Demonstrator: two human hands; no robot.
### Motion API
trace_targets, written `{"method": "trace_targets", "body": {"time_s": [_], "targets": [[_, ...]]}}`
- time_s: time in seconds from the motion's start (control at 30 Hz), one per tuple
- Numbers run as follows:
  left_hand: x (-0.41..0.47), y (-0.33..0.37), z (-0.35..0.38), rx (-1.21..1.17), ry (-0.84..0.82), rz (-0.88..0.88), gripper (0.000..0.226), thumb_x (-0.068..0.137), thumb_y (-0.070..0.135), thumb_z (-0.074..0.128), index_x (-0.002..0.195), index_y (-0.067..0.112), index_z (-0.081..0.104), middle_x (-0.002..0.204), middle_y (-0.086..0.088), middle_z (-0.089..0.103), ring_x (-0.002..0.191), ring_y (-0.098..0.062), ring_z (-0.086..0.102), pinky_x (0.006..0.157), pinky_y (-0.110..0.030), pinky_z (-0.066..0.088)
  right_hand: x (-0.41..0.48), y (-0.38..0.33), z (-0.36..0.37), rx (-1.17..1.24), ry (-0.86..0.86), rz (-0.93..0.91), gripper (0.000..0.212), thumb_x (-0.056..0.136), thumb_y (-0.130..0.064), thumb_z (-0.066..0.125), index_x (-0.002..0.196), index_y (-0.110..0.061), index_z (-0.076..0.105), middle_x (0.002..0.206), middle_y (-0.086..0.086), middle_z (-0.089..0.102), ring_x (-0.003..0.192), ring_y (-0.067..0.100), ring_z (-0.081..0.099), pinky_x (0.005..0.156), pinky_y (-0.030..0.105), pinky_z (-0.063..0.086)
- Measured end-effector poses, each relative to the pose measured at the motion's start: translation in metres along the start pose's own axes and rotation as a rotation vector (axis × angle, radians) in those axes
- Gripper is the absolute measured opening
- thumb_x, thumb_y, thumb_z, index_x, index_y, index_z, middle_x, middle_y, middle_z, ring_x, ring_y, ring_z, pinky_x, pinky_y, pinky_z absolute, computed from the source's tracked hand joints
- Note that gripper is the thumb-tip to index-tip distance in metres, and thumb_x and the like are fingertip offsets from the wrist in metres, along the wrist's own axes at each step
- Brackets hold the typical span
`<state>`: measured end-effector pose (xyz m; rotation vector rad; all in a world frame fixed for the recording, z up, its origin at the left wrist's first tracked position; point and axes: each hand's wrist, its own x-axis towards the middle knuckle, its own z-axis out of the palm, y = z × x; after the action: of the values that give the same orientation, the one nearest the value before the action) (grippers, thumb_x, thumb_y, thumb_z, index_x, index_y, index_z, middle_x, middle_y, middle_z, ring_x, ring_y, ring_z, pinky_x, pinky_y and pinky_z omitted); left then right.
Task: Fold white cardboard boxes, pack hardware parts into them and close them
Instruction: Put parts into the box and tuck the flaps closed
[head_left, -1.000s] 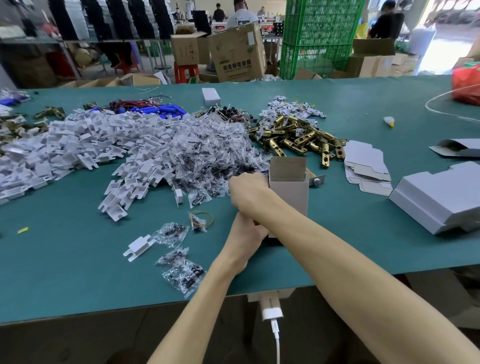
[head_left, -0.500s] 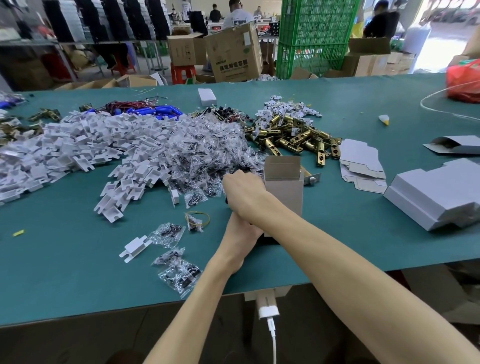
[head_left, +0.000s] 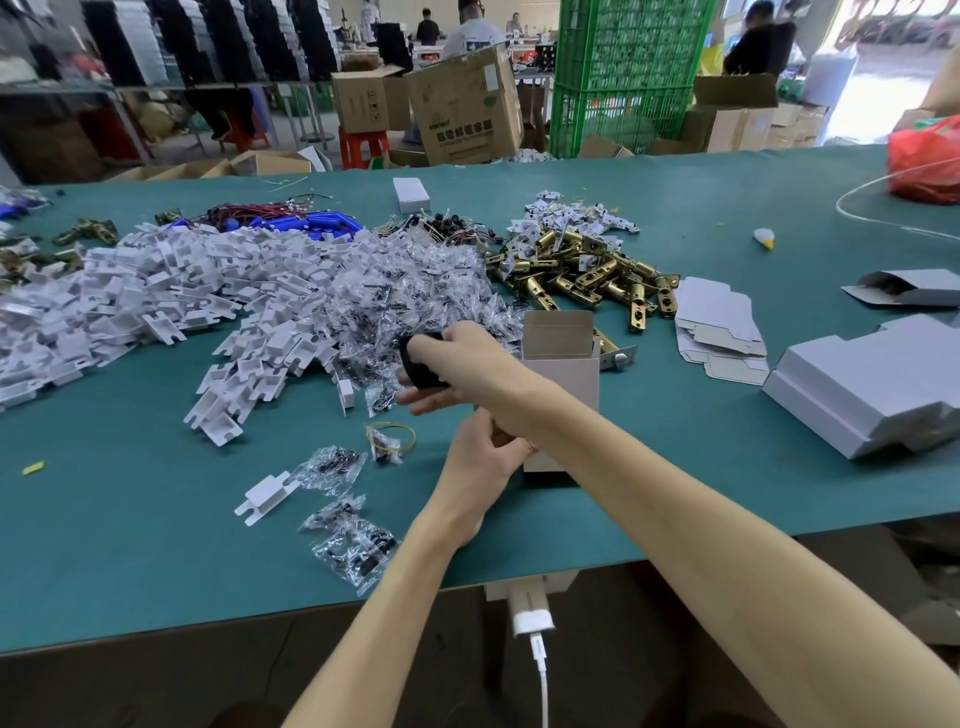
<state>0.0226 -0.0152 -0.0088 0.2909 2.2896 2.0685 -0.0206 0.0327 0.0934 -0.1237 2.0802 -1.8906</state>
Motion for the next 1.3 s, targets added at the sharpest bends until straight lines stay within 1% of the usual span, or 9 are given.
{"method": "trace_targets", "body": {"time_s": [0.1,0.23,0.37,0.6,0.73,0.83,1.03,1.2,1.3], "targets": [[0.0,-0.001,0.001,-0.057,0.012,-0.007,0.016,0.093,0.003,0.07,0.106,0.013,0.068,0.091,0.011,0.078,0.089,0.0,0.07,0.075,-0.014,0.051,-0.003,-0.005,-0.005,0.365,0.001,0.004,0.03,0.101,-0.023,0.061,0.105,0.007,0.057,0.103,0.027,0.072,0.086,0.033,0.075,0.072,0.035,0.064],[0.001,-0.001,0.001,-0.09,0.015,-0.022,0.015,0.093,0.004,0.073,0.107,0.01,0.069,0.095,0.008,0.079,0.092,-0.001,0.071,0.076,-0.014,0.051,-0.008,-0.003,-0.014,0.407,0.026,0.004,0.045,0.102,-0.047,0.055,0.097,-0.002,0.057,0.1,0.025,0.07,0.085,0.029,0.07,0.076,0.033,0.063],[0.001,-0.001,0.002,-0.1,0.009,-0.024,0.018,0.092,0.001,0.072,0.105,0.013,0.068,0.093,0.012,0.079,0.092,0.0,0.072,0.077,-0.014,0.052,-0.01,0.001,-0.016,0.3,0.062,-0.059,0.048,0.109,-0.041,0.043,0.086,-0.007,0.068,0.093,0.016,0.063,0.076,0.019,0.062,0.064,0.025,0.059],[0.001,0.001,0.002,-0.105,-0.009,0.003,0.02,0.095,0.003,0.07,0.104,0.021,0.07,0.096,0.014,0.079,0.094,0.001,0.072,0.077,-0.012,0.051,-0.016,0.008,-0.021,-0.179,0.149,-0.299,0.003,0.093,-0.004,0.071,0.094,-0.004,0.074,0.068,-0.001,0.068,0.053,0.003,0.062,0.058,0.016,0.049],[0.001,-0.001,0.002,-0.115,-0.005,-0.007,0.016,0.094,0.007,0.071,0.106,0.019,0.071,0.097,0.01,0.08,0.093,0.0,0.072,0.075,-0.013,0.051,-0.024,0.01,-0.024,-0.298,0.251,-0.398,0.007,0.085,-0.006,0.081,0.09,-0.01,0.078,0.069,-0.009,0.068,0.054,-0.004,0.06,0.056,0.013,0.047],[0.003,-0.003,0.002,-0.134,0.005,-0.012,0.015,0.095,0.009,0.073,0.108,0.015,0.07,0.099,0.005,0.079,0.094,-0.003,0.072,0.077,-0.015,0.051,-0.031,0.009,-0.029,-0.245,0.274,-0.428,0.017,0.08,-0.002,0.083,0.085,-0.013,0.07,0.077,0.004,0.072,0.06,0.012,0.066,0.059,0.03,0.057],[0.002,-0.001,0.003,-0.243,-0.026,-0.025,0.034,0.091,0.015,0.078,0.122,0.009,0.067,0.115,-0.003,0.078,0.109,-0.014,0.072,0.091,-0.024,0.056,-0.039,-0.008,-0.059,-0.305,0.354,-0.524,0.045,0.085,0.0,0.078,0.125,-0.015,0.067,0.093,0.003,0.069,0.068,0.019,0.073,0.066,0.036,0.062],[0.002,0.0,0.002,-0.253,-0.035,-0.021,0.038,0.089,0.014,0.079,0.124,0.006,0.066,0.118,-0.004,0.077,0.11,-0.015,0.072,0.093,-0.026,0.056,-0.045,-0.023,-0.101,-0.514,0.443,-0.528,0.016,0.086,-0.008,0.078,0.1,-0.015,0.075,0.084,-0.007,0.072,0.067,-0.001,0.065,0.065,0.014,0.051],[0.002,0.0,0.002,-0.25,-0.031,-0.025,0.038,0.089,0.014,0.078,0.124,0.006,0.065,0.119,-0.004,0.076,0.111,-0.014,0.072,0.092,-0.024,0.056,-0.052,-0.021,-0.12,-0.636,0.481,-0.484,0.012,0.084,-0.013,0.08,0.092,-0.021,0.075,0.078,-0.011,0.072,0.069,0.005,0.068,0.064,0.011,0.049]]}}
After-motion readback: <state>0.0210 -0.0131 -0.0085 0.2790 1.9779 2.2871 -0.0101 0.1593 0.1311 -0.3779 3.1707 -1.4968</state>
